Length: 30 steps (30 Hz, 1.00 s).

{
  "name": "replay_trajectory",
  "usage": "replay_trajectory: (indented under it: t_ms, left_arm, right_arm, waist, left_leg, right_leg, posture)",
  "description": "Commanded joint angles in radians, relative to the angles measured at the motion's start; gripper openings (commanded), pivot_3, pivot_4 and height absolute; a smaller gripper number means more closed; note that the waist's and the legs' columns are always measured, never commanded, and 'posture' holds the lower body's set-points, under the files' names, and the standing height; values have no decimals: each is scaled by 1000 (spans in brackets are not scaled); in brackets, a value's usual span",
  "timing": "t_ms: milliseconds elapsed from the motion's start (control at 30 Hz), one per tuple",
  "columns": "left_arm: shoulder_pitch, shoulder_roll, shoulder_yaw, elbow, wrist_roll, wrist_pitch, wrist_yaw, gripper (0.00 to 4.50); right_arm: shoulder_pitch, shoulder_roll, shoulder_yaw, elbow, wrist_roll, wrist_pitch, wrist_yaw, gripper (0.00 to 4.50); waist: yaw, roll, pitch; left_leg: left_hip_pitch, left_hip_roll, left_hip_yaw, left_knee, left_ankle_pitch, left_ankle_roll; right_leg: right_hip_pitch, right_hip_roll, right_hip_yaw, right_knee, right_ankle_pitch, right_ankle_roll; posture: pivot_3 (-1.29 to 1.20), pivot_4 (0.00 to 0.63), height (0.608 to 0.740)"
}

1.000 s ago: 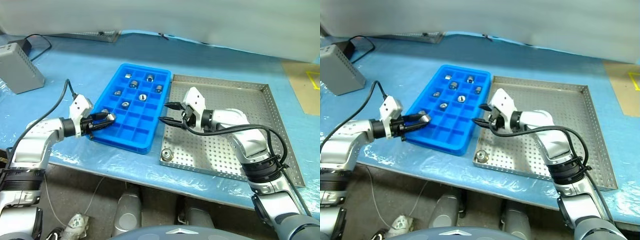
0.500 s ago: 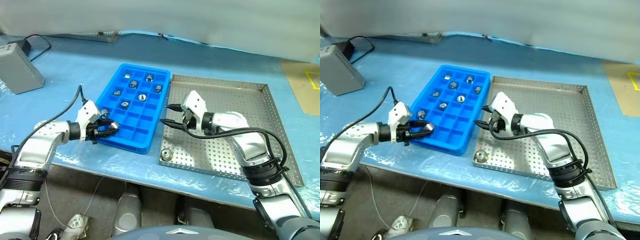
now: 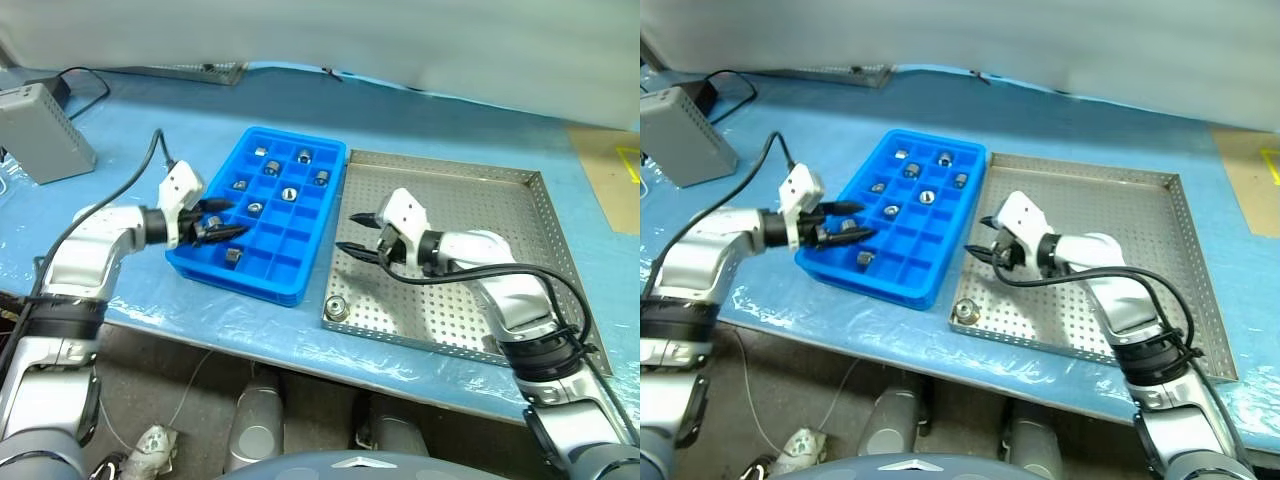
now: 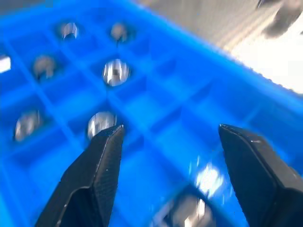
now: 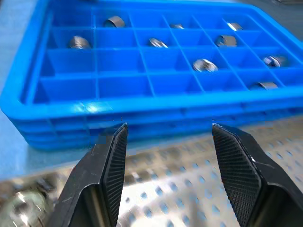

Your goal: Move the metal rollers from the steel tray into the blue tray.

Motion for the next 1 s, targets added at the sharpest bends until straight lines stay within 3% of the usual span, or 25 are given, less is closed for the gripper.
replay_trajectory:
  t_ms: [33,200,333,1000]
  left_arm:
    - [-47,-61,-28,-27,-42,10,-28,3349]
    - [-86,-175,-101,18,-13,-9,-36,3349]
    - [-96,-221,-136,41,-4,-24,-56,3349]
    - [-101,-251,-155,0,5,8,-40,3349]
  right_arm:
    - [50,-83,-135,-4,9,-18,-10,2891]
    - [152,-139,-246,-10,19,-7,-29,2891]
    - [210,-118,-289,-32,48,11,-51,2891]
    - [225,-58,-225,152,-20,-89,-138,2891]
  waist:
    - [-1,0,0]
    - [-9,0,0]
    - [-33,0,0]
    - [-55,0,0]
  left_leg:
    - [0,0,0,0,0,0]
    - [0,1,0,-1,0,1]
    - [0,2,0,-1,0,1]
    - [0,1,1,0,0,2]
  right_leg:
    - [0,0,0,0,0,0]
    - [-1,2,0,-1,0,0]
    - [-1,2,0,-1,0,0]
    - [-1,2,0,-1,0,0]
  posture:
    - [150,150,740]
    - [100,150,740]
    - [69,150,740]
    - [68,150,740]
